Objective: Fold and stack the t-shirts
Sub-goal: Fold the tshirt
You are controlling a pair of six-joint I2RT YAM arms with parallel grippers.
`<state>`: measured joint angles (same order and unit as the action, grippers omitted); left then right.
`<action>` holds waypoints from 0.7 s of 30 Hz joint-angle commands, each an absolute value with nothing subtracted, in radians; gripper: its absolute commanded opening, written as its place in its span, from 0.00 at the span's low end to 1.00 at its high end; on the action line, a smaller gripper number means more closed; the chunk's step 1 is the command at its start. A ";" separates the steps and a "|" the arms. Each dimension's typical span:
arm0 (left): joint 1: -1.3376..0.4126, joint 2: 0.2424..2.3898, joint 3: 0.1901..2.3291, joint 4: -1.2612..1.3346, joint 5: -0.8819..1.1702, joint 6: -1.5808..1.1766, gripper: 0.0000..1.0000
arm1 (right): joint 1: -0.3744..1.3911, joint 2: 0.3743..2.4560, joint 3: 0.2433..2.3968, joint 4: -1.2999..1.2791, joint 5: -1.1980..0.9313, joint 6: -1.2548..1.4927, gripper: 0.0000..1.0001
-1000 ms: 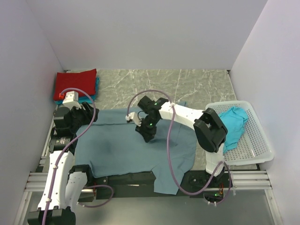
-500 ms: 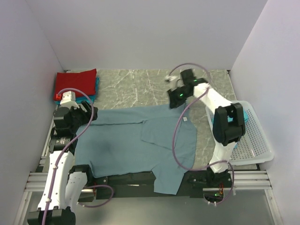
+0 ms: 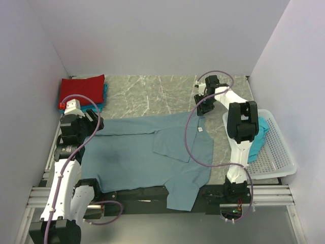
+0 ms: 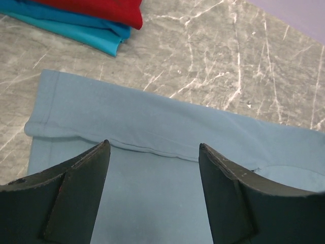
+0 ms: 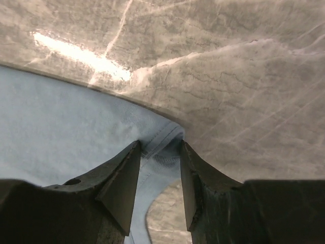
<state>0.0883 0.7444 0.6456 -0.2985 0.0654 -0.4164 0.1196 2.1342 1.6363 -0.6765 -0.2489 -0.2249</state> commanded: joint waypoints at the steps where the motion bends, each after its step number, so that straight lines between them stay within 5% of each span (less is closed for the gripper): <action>1: 0.091 0.752 0.675 -0.282 0.051 -0.426 0.75 | 0.115 2.144 1.686 -0.687 -0.250 -0.204 0.44; 4: 0.091 0.749 0.673 -0.282 0.051 -0.426 0.75 | 0.115 2.152 1.692 -0.686 -0.271 -0.198 0.38; 8: 0.092 0.755 0.669 -0.281 0.048 -0.433 0.75 | 0.114 2.163 1.726 -0.689 -0.278 -0.190 0.12; 11: 0.098 0.779 0.657 -0.276 0.029 -0.469 0.74 | 0.110 2.189 1.776 -0.695 -0.256 -0.193 0.03; 21: 0.213 1.046 0.733 -0.198 0.146 -0.637 0.66 | 0.115 2.465 2.320 -0.750 -0.124 -0.166 0.00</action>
